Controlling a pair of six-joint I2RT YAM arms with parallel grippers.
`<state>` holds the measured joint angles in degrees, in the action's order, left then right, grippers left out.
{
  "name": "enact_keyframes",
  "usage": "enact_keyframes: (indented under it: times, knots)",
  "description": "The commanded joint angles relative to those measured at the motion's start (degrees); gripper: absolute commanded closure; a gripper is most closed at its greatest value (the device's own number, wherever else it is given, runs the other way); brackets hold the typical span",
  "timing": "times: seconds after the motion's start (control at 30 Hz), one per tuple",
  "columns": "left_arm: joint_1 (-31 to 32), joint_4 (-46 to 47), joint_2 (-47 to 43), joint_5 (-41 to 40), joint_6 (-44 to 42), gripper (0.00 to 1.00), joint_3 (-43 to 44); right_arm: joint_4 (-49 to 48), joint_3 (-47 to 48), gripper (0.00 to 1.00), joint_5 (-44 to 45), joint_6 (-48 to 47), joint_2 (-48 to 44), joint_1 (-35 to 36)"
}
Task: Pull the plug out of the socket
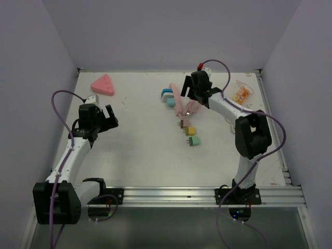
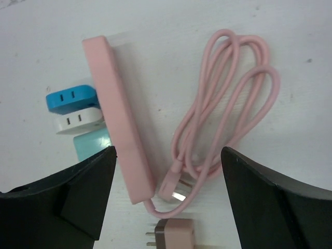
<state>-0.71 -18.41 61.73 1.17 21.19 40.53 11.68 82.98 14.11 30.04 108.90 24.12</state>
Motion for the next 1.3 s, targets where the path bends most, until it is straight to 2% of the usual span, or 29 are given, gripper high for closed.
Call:
enact_keyframes:
  times: [0.0,0.47,0.57,0.63,0.7,0.73,0.83,0.87,0.93,1.13,1.27]
  knots:
    - [0.1,0.6,0.1,0.0,-1.6,0.02,1.7,8.1,4.3,0.14,8.3,3.7,-0.1,-3.0]
    - [0.1,0.6,0.1,0.1,-1.5,0.02,1.7,13.4,14.4,0.13,3.0,4.7,15.4,-5.3]
    - [0.1,0.6,0.1,0.1,-1.6,0.02,1.7,12.3,15.3,0.17,1.3,3.8,17.0,-5.3]
    - [0.1,0.6,0.1,0.1,-1.5,0.02,1.8,11.9,15.9,0.22,-0.4,2.5,18.4,-5.0]
    - [0.1,0.7,0.1,0.1,-1.6,0.02,1.7,10.7,16.8,0.35,-3.6,1.4,19.7,-4.8]
    - [0.1,0.7,0.1,0.1,-1.5,0.02,1.7,10.1,17.1,0.46,-4.3,0.6,20.0,-4.3]
    - [0.1,0.7,0.1,0.1,-1.4,0.02,1.8,9.7,19.1,0.61,-7.5,-0.6,21.7,-3.1]
    - [0.1,0.7,0.1,0.1,-1.5,0.02,1.8,9.8,20.6,0.7,-8.2,-0.7,22.1,-2.8]
    - [0.1,0.7,0.1,0.1,-1.5,0.02,1.8,10.0,22.0,0.81,-10.3,-1.3,23.3,-1.4]
    - [0.1,0.6,0.1,0.0,-1.5,0.02,1.9,8.5,24.2,0.98,-15.7,-2.7,24.4,4.2]
    - [0.1,0.6,0.1,-0.3,-1.5,0.02,1.9,8.0,23.9,1.0,-18.8,-4.9,25.0,8.1]
